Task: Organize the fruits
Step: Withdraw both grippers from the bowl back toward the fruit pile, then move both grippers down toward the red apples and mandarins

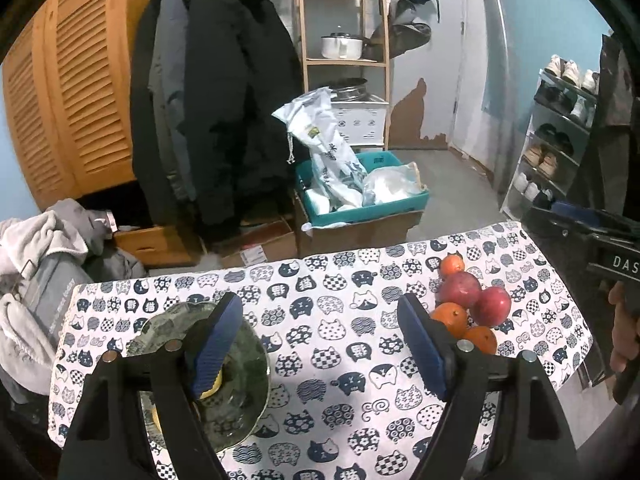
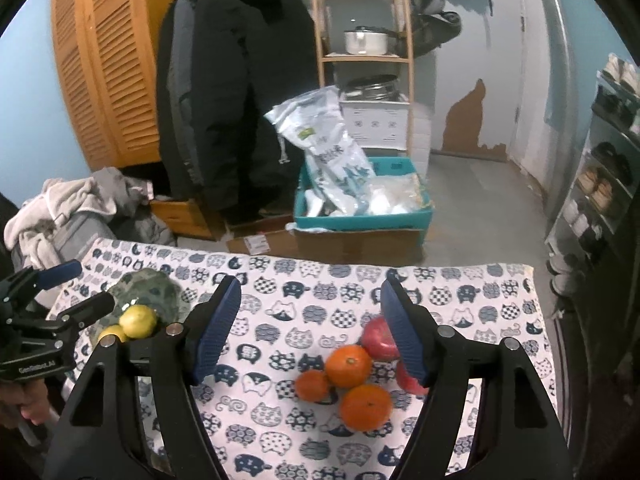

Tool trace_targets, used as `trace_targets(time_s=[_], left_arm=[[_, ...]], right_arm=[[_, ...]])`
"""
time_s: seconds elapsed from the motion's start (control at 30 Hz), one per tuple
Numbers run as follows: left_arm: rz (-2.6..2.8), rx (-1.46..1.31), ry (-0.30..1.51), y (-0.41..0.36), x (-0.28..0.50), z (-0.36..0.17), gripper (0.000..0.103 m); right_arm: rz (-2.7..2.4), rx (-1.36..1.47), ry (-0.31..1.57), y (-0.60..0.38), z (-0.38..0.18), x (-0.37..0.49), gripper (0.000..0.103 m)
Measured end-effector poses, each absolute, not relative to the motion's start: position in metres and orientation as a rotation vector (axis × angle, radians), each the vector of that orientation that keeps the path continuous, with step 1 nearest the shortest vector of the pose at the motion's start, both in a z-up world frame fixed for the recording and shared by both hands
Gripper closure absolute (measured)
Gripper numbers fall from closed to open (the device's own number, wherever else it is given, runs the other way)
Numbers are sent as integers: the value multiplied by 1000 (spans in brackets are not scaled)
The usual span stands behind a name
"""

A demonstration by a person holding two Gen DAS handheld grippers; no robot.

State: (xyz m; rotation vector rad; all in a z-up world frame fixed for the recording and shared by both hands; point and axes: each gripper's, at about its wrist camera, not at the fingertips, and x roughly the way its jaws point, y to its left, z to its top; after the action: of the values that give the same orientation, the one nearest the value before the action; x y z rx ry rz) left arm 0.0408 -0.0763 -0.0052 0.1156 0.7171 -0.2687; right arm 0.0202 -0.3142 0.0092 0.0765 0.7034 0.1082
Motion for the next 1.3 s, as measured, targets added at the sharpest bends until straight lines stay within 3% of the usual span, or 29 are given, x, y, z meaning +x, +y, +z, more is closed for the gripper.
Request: trace_targets(time_s=[0.23, 0.93, 1.07, 1.3], left_arm=[[-282, 136, 722, -103, 47, -8, 22], [-362, 161, 798, -164, 68, -40, 22], [-378, 176, 802, -172, 70, -46, 16], [-404, 196, 855, -183, 75, -68, 16]], right_arm=[[82, 65, 693, -336, 6, 17, 22], [-16, 106, 756, -394, -20, 19, 20], [-26, 109, 771, -399, -25, 21, 20], [-43, 120, 811, -406, -40, 27, 20]])
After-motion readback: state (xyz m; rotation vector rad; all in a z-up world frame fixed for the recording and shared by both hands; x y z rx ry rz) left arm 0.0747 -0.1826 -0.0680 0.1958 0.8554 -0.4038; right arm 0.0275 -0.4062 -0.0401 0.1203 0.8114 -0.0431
